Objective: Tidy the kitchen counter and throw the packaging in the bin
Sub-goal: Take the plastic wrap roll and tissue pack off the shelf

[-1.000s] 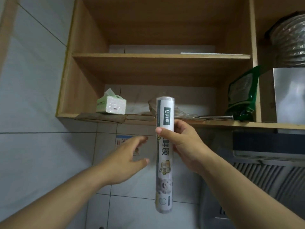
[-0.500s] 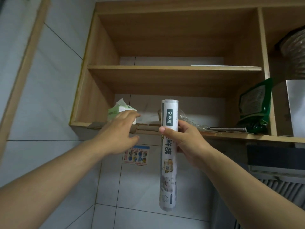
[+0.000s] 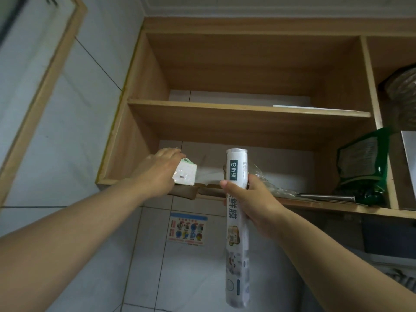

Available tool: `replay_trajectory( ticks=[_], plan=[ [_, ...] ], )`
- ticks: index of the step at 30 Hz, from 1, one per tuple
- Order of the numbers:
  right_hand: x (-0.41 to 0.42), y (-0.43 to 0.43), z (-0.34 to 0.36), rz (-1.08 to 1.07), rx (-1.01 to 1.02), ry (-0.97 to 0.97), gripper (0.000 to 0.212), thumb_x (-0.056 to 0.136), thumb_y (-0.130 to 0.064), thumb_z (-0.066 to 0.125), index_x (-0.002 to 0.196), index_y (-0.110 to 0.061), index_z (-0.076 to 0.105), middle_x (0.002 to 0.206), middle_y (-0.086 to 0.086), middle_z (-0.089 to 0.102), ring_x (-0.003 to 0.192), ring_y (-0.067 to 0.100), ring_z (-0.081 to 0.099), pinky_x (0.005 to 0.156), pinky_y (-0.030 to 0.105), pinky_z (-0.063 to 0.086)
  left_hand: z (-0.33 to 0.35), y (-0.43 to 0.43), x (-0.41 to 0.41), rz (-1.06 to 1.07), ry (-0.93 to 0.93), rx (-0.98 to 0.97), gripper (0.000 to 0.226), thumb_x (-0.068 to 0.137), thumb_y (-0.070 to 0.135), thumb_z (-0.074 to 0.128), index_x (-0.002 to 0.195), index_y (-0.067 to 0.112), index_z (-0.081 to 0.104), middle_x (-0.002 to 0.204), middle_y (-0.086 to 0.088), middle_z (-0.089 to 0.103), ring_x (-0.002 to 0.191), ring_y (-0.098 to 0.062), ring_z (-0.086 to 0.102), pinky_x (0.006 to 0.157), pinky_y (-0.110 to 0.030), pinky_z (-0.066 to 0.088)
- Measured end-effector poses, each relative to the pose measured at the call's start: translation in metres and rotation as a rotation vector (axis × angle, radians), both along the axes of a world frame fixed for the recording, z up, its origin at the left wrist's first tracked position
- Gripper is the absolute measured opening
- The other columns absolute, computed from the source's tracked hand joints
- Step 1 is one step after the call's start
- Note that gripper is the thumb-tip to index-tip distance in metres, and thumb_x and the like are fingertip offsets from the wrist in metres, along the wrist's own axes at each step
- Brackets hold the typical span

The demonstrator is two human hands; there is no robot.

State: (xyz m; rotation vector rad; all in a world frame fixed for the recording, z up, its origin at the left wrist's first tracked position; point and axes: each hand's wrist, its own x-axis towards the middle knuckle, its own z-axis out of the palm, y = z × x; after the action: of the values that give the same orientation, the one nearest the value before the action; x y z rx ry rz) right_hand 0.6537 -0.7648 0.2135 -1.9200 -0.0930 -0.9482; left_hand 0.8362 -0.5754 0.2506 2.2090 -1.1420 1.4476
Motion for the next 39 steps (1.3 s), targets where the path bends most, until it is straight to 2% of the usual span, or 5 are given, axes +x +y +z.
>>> replay_trajectory(
  ticks=[5,11,17,27,39],
  plan=[
    [0.016,0.009,0.002,0.037,0.037,0.067,0.052,0.086,-0.056,0.066,0.126,-0.033,0.043,0.119,0.005,0.062,0.107,0.025,0.063,0.083,0.048,0.055,0.011,0.001,0.012,0.088,-0.022,0.123,0.081,0.075,0.016,0.070,0.146,0.025,0.031,0.152,0.001,0.034,0.138,-0.018,0.033,0.102,-0.042,0.041],
    [0.023,0.016,0.008,0.030,0.080,0.102,0.039,0.085,-0.040,0.056,0.120,-0.026,0.046,0.115,0.010,0.064,0.104,0.027,0.063,0.079,0.046,0.052,0.012,-0.005,0.018,0.106,-0.059,0.177,0.077,0.078,0.017,0.066,0.146,0.027,0.033,0.145,0.006,0.044,0.132,-0.017,0.043,0.096,-0.040,0.044],
    [0.020,0.008,0.006,-0.005,-0.025,0.158,0.034,0.086,-0.037,0.069,0.117,-0.028,0.056,0.091,-0.002,0.078,0.086,0.018,0.075,0.069,0.037,0.061,-0.004,-0.004,0.022,0.075,-0.149,0.058,0.070,0.079,0.019,0.065,0.143,0.025,0.037,0.141,0.006,0.045,0.130,-0.017,0.043,0.093,-0.038,0.040],
    [0.001,0.008,-0.012,0.002,0.030,0.134,0.047,0.085,-0.037,0.074,0.125,-0.027,0.053,0.094,-0.003,0.077,0.088,0.015,0.074,0.063,0.036,0.062,-0.054,0.017,-0.029,-0.284,-0.228,-0.324,0.075,0.066,-0.004,0.069,0.136,0.016,0.050,0.142,-0.004,0.050,0.130,-0.027,0.044,0.094,-0.048,0.050],
    [-0.114,0.016,-0.072,-0.113,0.147,0.087,0.049,0.086,-0.031,0.074,0.130,-0.022,0.056,0.110,0.007,0.074,0.102,0.029,0.073,0.079,0.045,0.061,-0.158,-0.001,-0.111,-0.619,-0.264,-0.335,0.064,0.074,-0.005,0.063,0.135,0.010,0.051,0.145,-0.006,0.048,0.134,-0.028,0.041,0.108,-0.035,0.041]
  ],
)
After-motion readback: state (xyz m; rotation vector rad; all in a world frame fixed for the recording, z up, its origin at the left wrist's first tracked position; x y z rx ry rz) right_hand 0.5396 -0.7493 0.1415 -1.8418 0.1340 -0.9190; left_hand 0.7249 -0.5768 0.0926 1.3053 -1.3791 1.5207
